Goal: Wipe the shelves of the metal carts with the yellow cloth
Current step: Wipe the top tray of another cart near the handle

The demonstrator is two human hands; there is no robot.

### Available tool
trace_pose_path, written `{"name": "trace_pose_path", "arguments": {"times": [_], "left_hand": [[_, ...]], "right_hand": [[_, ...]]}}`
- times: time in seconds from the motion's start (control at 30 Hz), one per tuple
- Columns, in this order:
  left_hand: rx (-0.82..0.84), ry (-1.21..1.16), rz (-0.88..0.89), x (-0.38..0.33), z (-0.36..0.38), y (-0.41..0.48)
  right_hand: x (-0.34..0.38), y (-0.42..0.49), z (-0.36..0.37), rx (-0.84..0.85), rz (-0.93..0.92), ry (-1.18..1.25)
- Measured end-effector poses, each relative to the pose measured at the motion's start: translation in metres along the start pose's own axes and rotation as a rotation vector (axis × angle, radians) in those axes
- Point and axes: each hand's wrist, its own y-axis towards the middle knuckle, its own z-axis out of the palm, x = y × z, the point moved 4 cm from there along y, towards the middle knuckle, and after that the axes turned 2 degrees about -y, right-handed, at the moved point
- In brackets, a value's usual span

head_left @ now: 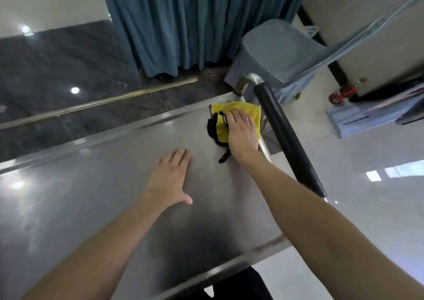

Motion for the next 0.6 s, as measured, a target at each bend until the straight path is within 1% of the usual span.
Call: {"name": "trace_pose_path", "arguments": {"times": [0.1,0.17,0.2,0.23,0.27,0.33,0.37,0.4,0.43,0.47,0.53,0.6], "left_hand": [[-0.007,-0.091,0.024,0.013,0.003,0.0],[-0.072,-0.161,-0.007,0.028,-0.002,0.001],[-0.129,-0.17,-0.034,0.037,-0.008,0.004],[-0.197,-0.168,-0.073,0.049,-0.015,0.009],[-0.257,-0.16,-0.123,0.061,-0.022,0.015],[-0.31,-0.139,-0.245,0.087,-0.034,0.03],[-0.295,-0.132,-0.303,0.099,-0.036,0.038],[-0.262,-0.128,-0.35,0.109,-0.036,0.045],[-0.22,-0.126,-0.378,0.115,-0.033,0.052],[-0.184,-0.132,-0.389,0.118,-0.029,0.058],[-0.166,-0.153,-0.411,0.12,-0.021,0.064],[-0.162,-0.155,-0.428,0.12,-0.017,0.065]], "right_hand": [[0.015,0.049,-0.013,-0.025,-0.074,0.117],[0.013,0.074,-0.025,-0.069,-0.08,0.166],[0.012,0.085,-0.027,-0.061,-0.093,0.156],[0.011,0.095,-0.026,0.003,-0.125,0.124],[0.012,0.102,-0.022,0.116,-0.165,0.087],[0.013,0.111,-0.013,0.399,-0.204,0.067],[0.013,0.112,-0.013,0.5,-0.187,0.102],[0.011,0.114,-0.014,0.537,-0.153,0.15],[0.009,0.115,-0.014,0.529,-0.133,0.178],[0.008,0.115,-0.013,0.485,-0.124,0.182],[0.012,0.118,-0.01,0.409,-0.145,0.134],[0.028,0.119,-0.007,0.47,-0.203,0.123]]}}
